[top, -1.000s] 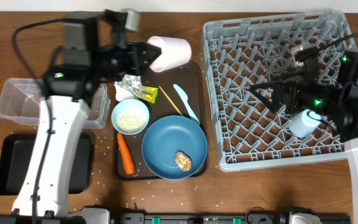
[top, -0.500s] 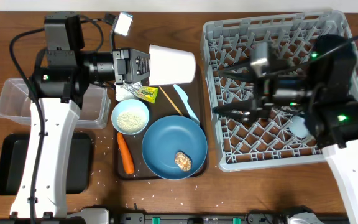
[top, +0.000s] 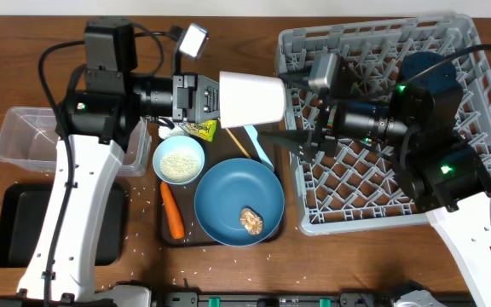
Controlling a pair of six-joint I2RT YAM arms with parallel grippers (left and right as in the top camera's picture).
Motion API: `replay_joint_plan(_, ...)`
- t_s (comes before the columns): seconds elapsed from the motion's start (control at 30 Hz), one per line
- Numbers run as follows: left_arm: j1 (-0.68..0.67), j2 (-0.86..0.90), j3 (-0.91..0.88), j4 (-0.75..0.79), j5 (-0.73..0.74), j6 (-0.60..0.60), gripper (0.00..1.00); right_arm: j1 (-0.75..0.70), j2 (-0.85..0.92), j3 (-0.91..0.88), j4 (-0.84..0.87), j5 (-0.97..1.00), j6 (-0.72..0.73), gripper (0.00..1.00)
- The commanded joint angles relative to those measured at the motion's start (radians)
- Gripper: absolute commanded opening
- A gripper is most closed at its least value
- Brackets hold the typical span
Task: Sort waste into correct bins and load items into the dishwasher rack
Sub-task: 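Pass the pink cup from the left gripper to the right gripper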
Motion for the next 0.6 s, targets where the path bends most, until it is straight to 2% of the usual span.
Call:
replay_joint_plan(0.0,0.0,-0.02,0.009,0.002,0.027,-0.02,0.06,0.005,0.009,-0.001,0.005,0.073,-0.008,0.88)
replay_joint_plan(0.17,0.003,-0.037,0.009,0.006,0.027,-0.023,0.06,-0.025,0.009,-0.001,-0.018,0.062,-0.015,0.88)
replay_joint_plan(0.37,0.003,-0.068,0.009,0.017,0.027,-0.031,0.06,-0.038,0.009,-0.001,0.011,-0.202,-0.075,0.91)
replay_joint_plan(0.57,0.002,-0.106,0.009,0.017,0.027,-0.08,0.06,-0.038,0.009,-0.001,0.042,-0.244,-0.074,0.93)
